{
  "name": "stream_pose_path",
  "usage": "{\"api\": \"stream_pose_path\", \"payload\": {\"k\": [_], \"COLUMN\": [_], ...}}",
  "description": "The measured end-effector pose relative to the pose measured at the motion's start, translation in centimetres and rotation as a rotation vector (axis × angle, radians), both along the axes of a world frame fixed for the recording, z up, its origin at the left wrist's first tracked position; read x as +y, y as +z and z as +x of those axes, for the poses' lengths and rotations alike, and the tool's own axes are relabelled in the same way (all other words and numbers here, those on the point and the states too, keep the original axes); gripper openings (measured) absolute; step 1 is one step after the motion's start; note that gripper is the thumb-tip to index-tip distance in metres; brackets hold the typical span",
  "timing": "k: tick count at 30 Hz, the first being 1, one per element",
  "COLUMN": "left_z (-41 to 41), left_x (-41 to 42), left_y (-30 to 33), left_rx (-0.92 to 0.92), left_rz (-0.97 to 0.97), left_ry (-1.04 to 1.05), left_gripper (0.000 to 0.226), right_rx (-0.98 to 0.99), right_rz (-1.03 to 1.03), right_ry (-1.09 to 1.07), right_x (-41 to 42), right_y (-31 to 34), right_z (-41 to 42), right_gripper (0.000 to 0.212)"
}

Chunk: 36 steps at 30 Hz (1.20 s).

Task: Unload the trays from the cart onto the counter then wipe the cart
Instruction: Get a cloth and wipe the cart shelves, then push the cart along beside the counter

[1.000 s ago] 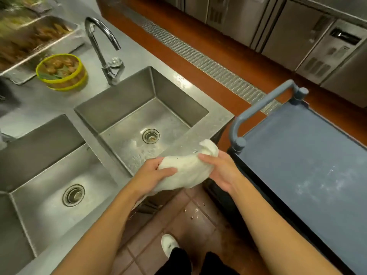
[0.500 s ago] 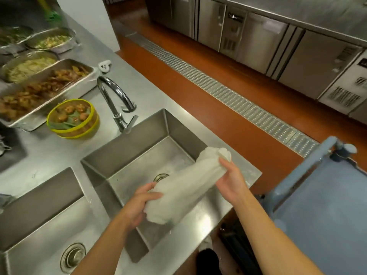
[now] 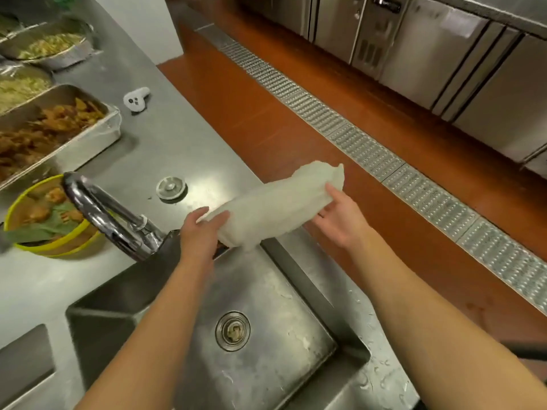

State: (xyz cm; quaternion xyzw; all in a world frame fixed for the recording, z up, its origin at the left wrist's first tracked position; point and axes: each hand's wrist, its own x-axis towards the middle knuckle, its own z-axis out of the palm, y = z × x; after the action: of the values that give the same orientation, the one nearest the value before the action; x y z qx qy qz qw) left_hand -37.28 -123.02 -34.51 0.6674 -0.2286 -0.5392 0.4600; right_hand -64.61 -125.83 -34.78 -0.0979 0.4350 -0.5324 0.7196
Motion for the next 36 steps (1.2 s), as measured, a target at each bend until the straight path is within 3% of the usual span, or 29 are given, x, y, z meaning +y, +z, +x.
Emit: {"api": "stream_pose_path", "payload": {"k": [2,4,6,11,16,21,24,26,29,36], "left_z": [-0.1,-0.2,-0.7,-3.7,-5.4,-7.1,-8.7,-9.9,-11.8,-16.7], "left_x": [-0.9,-1.0,-0.8,-0.7,0.3,0.7,1.6,3.4,7.8,25.2], "left_y": [-2.4,-4.6,-5.9,-5.7,-2.5,5.1,11.4,16.0,23.1,37.8], "left_rx": [-0.172,-0.286,-0.355,-0.361,-0.303,-0.253,-0.264,-0.270,-0.232,0.002], "left_rz": [0.107,0.162,0.184,0.186,0.109,-0.026,-0.174,-0.292,-0.483,-0.824], "left_ry": [-0.010,-0.081,-0.172,-0.368,-0.371,-0.386,-0.444,-0.520,-0.615,-0.860], "left_gripper": [0.037,0.024,0.022,0.021,0.020,0.020,0.018,0.018,0.019,0.018], "right_rx": [0.340,0.513,0.562,0.618,0.688,0.787,0.830,0.876,0.946,1.114], "right_rz": [0.173,0.279,0.291,0.251,0.162,0.035,-0.027,-0.096,-0.202,-0.388], "right_ry": [0.191,0.345,0.352,0.313,0.233,0.176,0.081,0.008,-0.152,-0.465], "right_x": [-0.4,-0.2,-0.1,0.2,1.5,4.1,7.0,10.2,17.1,41.7], "right_y": [-2.7,-4.8,-6.2,-7.1,-4.1,2.7,8.9,13.7,21.7,38.3], "right_z": [0.3,0.6,0.6,1.0,0.5,-1.7,-3.3,-4.4,-5.8,-7.1], "right_gripper": [0.028,0.034,0.042,0.035,0.028,0.034,0.023,0.029,0.045,0.043]}}
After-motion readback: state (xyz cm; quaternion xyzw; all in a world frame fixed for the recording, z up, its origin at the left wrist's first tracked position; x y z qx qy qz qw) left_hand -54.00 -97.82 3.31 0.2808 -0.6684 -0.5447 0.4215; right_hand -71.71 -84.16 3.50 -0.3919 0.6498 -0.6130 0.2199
